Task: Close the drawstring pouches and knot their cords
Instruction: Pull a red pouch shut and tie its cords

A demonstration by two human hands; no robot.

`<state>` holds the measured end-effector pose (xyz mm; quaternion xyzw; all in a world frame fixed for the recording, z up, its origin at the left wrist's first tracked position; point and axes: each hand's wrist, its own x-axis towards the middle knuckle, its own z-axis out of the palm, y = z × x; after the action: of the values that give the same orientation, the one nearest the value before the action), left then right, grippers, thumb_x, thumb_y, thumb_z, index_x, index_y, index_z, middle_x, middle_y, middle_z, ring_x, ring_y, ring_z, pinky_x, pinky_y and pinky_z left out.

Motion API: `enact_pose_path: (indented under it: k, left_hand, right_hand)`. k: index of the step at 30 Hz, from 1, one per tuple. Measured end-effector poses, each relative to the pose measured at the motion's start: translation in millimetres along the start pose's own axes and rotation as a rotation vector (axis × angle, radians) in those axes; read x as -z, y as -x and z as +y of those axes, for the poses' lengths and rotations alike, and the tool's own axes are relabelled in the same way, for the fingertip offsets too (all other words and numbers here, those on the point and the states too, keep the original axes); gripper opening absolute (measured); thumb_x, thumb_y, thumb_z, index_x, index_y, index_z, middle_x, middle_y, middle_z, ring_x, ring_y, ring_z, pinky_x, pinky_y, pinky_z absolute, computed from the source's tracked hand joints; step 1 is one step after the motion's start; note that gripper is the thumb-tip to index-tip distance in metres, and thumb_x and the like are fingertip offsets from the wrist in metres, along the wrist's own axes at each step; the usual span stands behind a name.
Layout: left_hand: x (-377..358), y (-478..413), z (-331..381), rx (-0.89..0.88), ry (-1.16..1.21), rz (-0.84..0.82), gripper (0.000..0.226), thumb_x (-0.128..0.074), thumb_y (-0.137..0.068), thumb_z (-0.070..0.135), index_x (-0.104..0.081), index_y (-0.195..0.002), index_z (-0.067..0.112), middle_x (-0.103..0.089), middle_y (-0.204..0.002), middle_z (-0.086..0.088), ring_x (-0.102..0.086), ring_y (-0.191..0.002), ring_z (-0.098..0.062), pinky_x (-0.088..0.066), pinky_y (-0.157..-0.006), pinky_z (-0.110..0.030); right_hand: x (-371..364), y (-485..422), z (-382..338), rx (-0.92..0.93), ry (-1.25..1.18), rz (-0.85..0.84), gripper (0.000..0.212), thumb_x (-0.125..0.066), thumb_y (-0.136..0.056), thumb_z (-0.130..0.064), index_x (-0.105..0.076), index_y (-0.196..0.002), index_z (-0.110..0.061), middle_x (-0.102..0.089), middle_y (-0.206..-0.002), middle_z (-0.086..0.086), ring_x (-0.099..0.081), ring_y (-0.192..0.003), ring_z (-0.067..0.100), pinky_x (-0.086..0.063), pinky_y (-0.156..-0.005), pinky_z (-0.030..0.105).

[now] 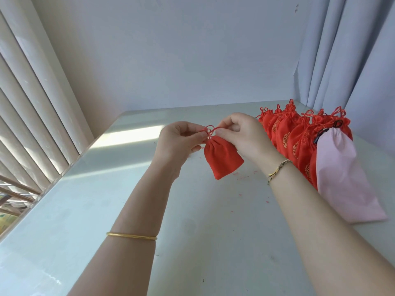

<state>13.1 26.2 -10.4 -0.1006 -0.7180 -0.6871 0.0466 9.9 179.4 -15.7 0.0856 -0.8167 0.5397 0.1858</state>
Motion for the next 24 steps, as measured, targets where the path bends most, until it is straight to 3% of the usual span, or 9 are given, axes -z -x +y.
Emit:
enact_pose_path:
  k: [2, 7, 10, 13, 17, 24]
  left_hand:
    - [1, 0, 0, 0.058, 0.082, -0.006, 0.009, -0.063, -0.086, 0.005, -0.066, -0.079, 0.008, -0.068, -0.072, -0.003, -0.065, -0.063, -0.008, -0.051, -0.069, -0.023]
    - [4, -1, 0, 0.180, 0.235, 0.103, 0.019, -0.055, -0.092, 0.010, -0.061, -0.075, 0.012, -0.070, -0.074, 0.002, -0.067, -0.075, -0.011, -0.051, -0.071, -0.025]
    - [6, -1, 3, 0.221, 0.268, 0.138, 0.020, -0.053, -0.093, 0.008, -0.059, -0.074, 0.012, -0.070, -0.067, 0.004, -0.065, -0.073, -0.012, -0.048, -0.070, -0.025]
    - [5, -1, 6, 0.212, 0.254, 0.109, 0.016, -0.053, -0.092, 0.009, -0.061, -0.077, 0.011, -0.071, -0.071, 0.003, -0.067, -0.076, -0.013, -0.047, -0.072, -0.026]
    - [10, -1, 7, 0.171, 0.339, 0.067, 0.013, -0.055, -0.091, 0.011, -0.058, -0.078, 0.013, -0.071, -0.077, -0.001, -0.066, -0.074, -0.015, -0.048, -0.068, -0.025]
    - [10, -3, 7, 0.146, 0.229, 0.115, 0.003, -0.064, -0.085, 0.012, -0.063, -0.082, 0.010, -0.064, -0.057, 0.003, -0.056, -0.060, -0.013, -0.041, -0.054, -0.019]
  right_hand:
    - [3, 1, 0, -0.064, -0.141, -0.039, 0.013, -0.062, -0.086, -0.006, -0.059, -0.077, -0.014, -0.063, -0.072, 0.003, -0.056, -0.058, 0.004, -0.044, -0.057, 0.014]
    - [12, 1, 2, -0.184, -0.095, 0.012, 0.015, -0.058, -0.086, -0.003, -0.056, -0.073, -0.009, -0.057, -0.062, 0.006, -0.051, -0.043, 0.007, -0.047, -0.052, 0.022]
    - [17, 0, 4, -0.304, -0.034, 0.028, 0.013, -0.058, -0.082, -0.001, -0.056, -0.070, -0.007, -0.052, -0.056, 0.007, -0.044, -0.033, 0.007, -0.040, -0.045, 0.022]
    - [18, 1, 6, -0.357, 0.038, 0.019, 0.014, -0.057, -0.080, -0.001, -0.055, -0.068, -0.007, -0.051, -0.057, 0.007, -0.043, -0.040, 0.014, -0.038, -0.047, 0.024]
    - [17, 3, 2, -0.319, 0.038, -0.055, 0.012, -0.057, -0.083, -0.005, -0.057, -0.072, -0.010, -0.056, -0.063, 0.007, -0.048, -0.050, 0.016, -0.043, -0.052, 0.026]
    - [16, 3, -11, -0.127, 0.088, -0.078, 0.014, -0.061, -0.082, -0.003, -0.057, -0.074, -0.013, -0.059, -0.069, 0.003, -0.060, -0.058, 0.014, -0.047, -0.054, 0.025]
